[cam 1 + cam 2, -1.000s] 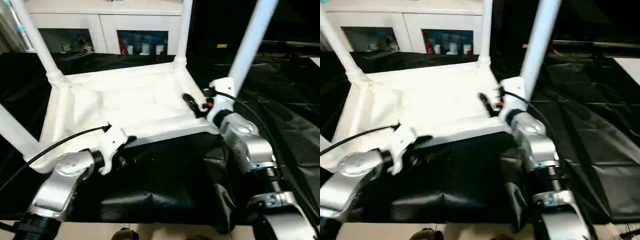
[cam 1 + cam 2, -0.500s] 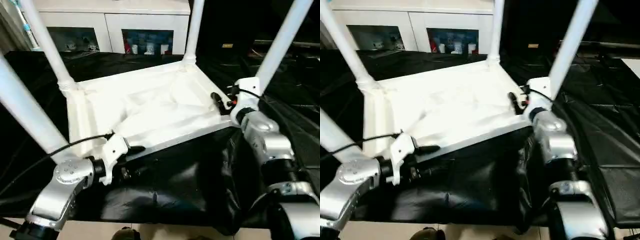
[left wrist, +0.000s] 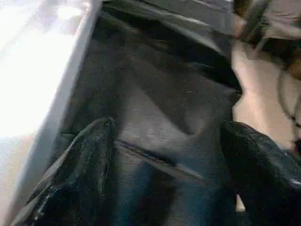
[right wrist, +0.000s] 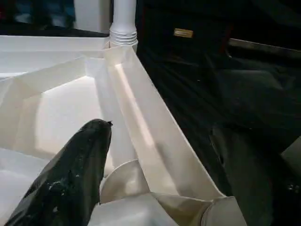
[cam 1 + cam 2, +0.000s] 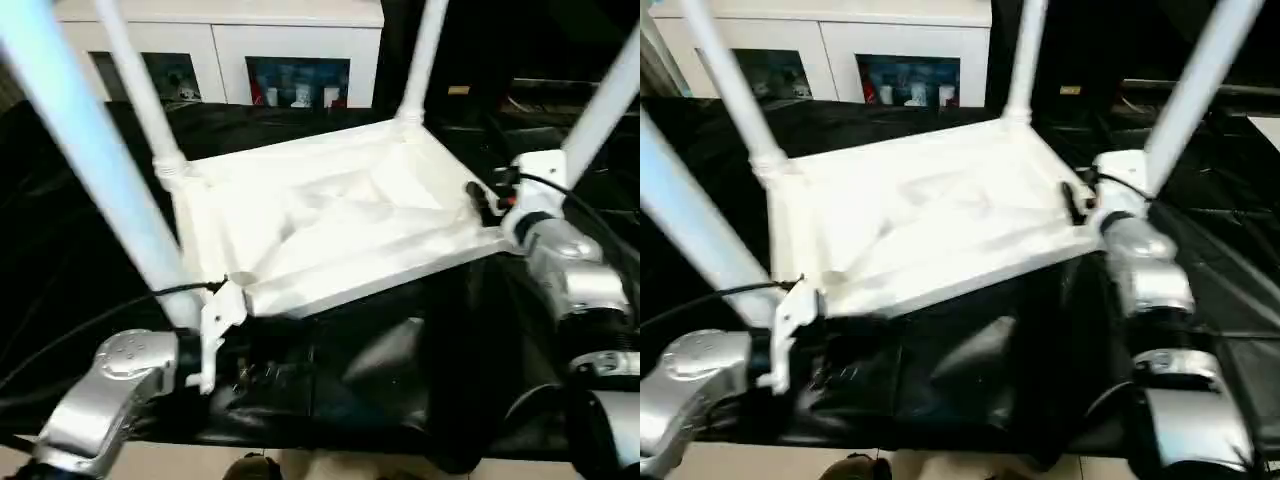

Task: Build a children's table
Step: Rotate table base

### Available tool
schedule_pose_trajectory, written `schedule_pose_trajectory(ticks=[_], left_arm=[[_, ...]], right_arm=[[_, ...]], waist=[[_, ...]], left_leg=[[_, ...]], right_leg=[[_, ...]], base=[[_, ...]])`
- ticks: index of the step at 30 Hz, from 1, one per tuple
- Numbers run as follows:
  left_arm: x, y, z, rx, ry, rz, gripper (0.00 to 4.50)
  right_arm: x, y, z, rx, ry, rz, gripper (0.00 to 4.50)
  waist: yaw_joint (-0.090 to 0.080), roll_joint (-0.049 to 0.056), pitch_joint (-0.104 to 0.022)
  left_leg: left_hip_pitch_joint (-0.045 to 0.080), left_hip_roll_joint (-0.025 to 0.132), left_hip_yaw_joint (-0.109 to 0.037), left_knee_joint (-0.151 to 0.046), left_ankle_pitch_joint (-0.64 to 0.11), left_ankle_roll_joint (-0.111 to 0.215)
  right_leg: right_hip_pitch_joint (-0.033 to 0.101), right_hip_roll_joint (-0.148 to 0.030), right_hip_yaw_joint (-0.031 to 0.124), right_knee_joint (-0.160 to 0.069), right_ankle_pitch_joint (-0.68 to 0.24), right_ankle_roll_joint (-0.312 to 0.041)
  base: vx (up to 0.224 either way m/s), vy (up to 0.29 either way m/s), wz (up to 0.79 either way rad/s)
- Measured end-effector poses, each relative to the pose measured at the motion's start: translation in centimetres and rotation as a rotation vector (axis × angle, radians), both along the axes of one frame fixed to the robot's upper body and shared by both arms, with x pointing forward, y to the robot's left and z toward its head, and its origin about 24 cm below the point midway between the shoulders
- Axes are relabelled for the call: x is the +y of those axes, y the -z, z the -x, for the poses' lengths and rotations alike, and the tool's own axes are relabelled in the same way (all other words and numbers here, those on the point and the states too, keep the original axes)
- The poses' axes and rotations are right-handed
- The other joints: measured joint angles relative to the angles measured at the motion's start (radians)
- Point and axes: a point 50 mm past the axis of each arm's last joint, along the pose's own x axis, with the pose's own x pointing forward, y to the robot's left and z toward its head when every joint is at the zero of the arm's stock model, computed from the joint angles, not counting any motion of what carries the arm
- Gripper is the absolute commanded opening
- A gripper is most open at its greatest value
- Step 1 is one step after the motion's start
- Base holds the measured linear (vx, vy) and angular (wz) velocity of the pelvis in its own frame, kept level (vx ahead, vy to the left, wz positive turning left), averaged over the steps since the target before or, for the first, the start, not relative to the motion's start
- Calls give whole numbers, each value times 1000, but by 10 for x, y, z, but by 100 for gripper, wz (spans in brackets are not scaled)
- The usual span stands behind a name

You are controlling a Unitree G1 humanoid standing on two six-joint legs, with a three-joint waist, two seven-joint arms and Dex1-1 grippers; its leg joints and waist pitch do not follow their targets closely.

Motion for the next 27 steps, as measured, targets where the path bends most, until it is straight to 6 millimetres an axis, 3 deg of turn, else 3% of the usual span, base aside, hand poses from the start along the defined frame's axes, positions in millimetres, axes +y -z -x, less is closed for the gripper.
schedule_pose_trajectory(ticks=[4,13,17,20,25,27], left_arm=[[16,0,10,56,60,-74,445],[45,3,39,138,83,-158,445],[64,-7,54,138,24,-154,445],[76,-18,60,90,-34,-134,445],[105,-37,64,38,-132,-120,445],[111,-43,59,4,-181,-83,445]], right_arm=[[-1,-2,-2,-10,0,6,374],[-2,-2,-2,-13,-4,24,374],[-7,-5,-1,-18,-14,55,374],[-3,-7,1,-35,-76,57,374],[27,8,14,-34,-258,30,374],[37,13,20,-33,-307,-1,374]], waist=[[-6,0,1],[-19,-5,4],[-23,-7,6],[-33,-14,10],[-50,-24,14],[-48,-26,16]], left_leg=[[0,0,0,-1,0,0],[0,0,3,-1,0,0],[0,0,7,-3,-1,2],[1,0,8,-4,-1,2],[2,2,8,-8,-1,2],[2,2,9,-10,-1,2]], right_leg=[[-1,1,1,0,0,1],[-1,1,4,-3,-1,2],[-1,1,6,-6,-1,2],[-1,1,7,-7,-1,2],[-3,4,8,-8,-2,3],[-4,4,9,-8,-1,3]], base=[[0,0,0],[0,0,0],[0,0,0],[0,0,0],[0,0,0],[0,0,0]])
